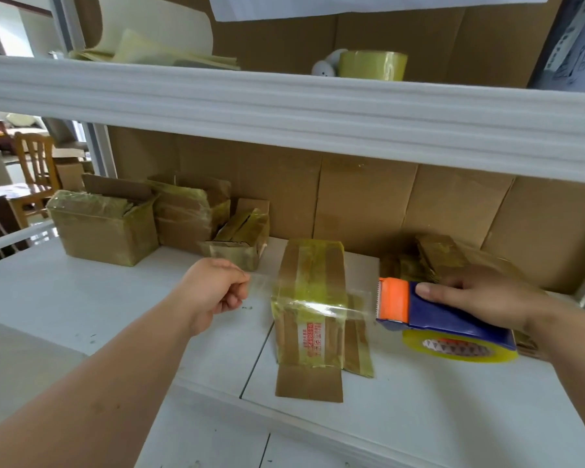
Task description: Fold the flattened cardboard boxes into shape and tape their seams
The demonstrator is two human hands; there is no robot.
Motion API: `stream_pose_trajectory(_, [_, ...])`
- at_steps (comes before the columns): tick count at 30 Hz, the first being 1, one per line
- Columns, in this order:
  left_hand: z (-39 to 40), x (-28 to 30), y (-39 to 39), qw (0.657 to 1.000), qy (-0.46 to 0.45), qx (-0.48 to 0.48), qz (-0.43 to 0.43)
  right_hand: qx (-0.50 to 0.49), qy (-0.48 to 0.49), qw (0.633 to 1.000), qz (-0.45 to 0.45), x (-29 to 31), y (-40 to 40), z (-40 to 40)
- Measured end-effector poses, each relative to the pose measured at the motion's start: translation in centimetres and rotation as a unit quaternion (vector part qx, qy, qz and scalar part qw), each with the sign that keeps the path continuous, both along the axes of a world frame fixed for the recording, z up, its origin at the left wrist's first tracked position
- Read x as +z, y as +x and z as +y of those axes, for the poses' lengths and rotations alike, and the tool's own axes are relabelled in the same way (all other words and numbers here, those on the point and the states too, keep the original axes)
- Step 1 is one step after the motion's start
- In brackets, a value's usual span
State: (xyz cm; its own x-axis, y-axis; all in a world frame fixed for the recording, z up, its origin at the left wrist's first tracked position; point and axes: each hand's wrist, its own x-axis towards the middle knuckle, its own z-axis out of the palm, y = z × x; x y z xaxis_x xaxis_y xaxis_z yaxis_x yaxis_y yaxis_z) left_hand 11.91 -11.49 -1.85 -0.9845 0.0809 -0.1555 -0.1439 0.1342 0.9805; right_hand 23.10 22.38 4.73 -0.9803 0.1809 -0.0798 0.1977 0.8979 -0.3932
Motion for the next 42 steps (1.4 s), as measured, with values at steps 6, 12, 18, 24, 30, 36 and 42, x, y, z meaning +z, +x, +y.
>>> stream_pose_trajectory(6, [0.4,-0.8,-0.3,0.999,0.011,0.013,-0.041,0.002,0.013,1.000,-0.019,0.0,-1.2,0.3])
stream_pose_trajectory(12, [0.8,-1.8,-0.3,0.997,0.001,0.012,-0.077,0.005,0.016,0.999,-0.049,-0.5,-2.0,0.7])
stream_pose_trajectory(18, [2.1,-3.0,0.4,0.992,-0.029,-0.033,-0.119,0.013,0.021,0.995,-0.092,-3.0,-2.5,1.2])
stream_pose_trajectory(24, [3.7,-2.7,1.0,0.981,-0.074,-0.102,-0.146,0.035,0.030,0.994,-0.100,-5.3,-2.7,0.6])
stream_pose_trajectory(30, [3.2,-2.0,0.3,0.952,-0.220,-0.155,-0.145,0.047,0.011,0.996,-0.069,-6.3,-3.5,0.3])
stream_pose_trajectory(36, [3.1,-3.1,0.3,0.945,-0.263,-0.156,-0.118,0.049,0.002,0.997,-0.062,-6.5,-3.8,0.2])
stream_pose_trajectory(42, [3.1,-2.5,-1.0,0.975,-0.222,-0.028,0.013,0.052,0.004,0.997,-0.056,-6.7,-3.9,0.5])
